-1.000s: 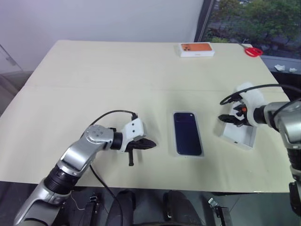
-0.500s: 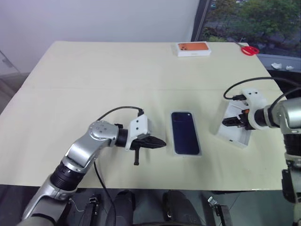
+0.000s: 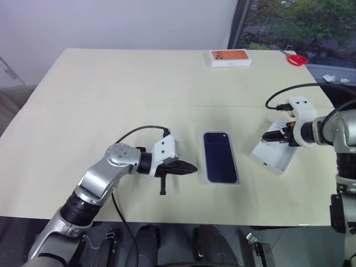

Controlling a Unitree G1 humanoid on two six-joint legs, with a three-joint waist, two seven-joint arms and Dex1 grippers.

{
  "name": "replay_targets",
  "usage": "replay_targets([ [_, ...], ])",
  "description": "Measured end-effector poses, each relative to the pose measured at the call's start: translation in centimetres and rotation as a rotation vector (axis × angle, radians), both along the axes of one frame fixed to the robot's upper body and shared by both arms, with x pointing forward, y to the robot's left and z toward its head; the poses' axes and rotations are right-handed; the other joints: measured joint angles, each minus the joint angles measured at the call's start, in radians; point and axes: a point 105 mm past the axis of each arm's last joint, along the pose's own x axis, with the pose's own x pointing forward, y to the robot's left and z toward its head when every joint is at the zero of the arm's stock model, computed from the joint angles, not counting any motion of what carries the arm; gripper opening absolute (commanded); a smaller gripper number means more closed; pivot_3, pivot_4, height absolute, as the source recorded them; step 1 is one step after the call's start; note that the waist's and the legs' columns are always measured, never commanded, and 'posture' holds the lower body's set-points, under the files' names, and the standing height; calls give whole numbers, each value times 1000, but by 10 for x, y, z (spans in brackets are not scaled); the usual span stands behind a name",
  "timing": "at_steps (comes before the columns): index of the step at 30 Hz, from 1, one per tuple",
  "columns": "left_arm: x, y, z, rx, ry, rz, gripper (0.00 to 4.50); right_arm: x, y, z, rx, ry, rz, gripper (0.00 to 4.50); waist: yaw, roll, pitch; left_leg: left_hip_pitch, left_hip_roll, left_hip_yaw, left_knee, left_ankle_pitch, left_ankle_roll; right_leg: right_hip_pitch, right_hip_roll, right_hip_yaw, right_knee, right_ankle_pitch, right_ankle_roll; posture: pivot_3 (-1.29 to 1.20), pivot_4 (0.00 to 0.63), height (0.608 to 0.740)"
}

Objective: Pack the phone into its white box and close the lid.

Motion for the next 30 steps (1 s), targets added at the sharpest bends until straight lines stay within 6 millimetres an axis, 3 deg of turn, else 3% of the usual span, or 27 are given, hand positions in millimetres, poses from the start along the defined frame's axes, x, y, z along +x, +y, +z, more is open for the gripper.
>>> replay_targets([
  [7, 0, -6, 3, -28, 0, -3, 0, 8, 21, -18, 54, 7, -4, 3844, -1, 0, 0, 0, 0, 0, 0, 0, 0, 0, 0, 0, 0, 0, 0, 0, 150, 731],
  [11, 1, -6, 3, -28, 0, 6, 0, 8, 14, -23, 25, 20, -59, 3844, 3, 0, 0, 0, 0, 0, 0, 0, 0, 0, 0, 0, 0, 0, 0, 0, 150, 731],
  [14, 1, -6, 2, -28, 1, 9, 0, 8, 11, -28, 11, 36, -88, 3005, 1, 0, 0, 0, 0, 0, 0, 0, 0, 0, 0, 0, 0, 0, 0, 0, 150, 731],
  [20, 2, -5, 1, -31, 3, 25, 0, 9, 11, -29, 12, 43, -93, 21, -1, 0, 0, 0, 0, 0, 0, 0, 0, 0, 0, 0, 0, 0, 0, 0, 150, 731],
  [30, 3, -1, -1, -34, 12, 50, 0, 0, 9, -9, -44, 24, 3, 21, 0, 1, 0, 0, 0, 0, 0, 0, 0, -1, 0, 0, 0, 0, 0, 0, 150, 731],
])
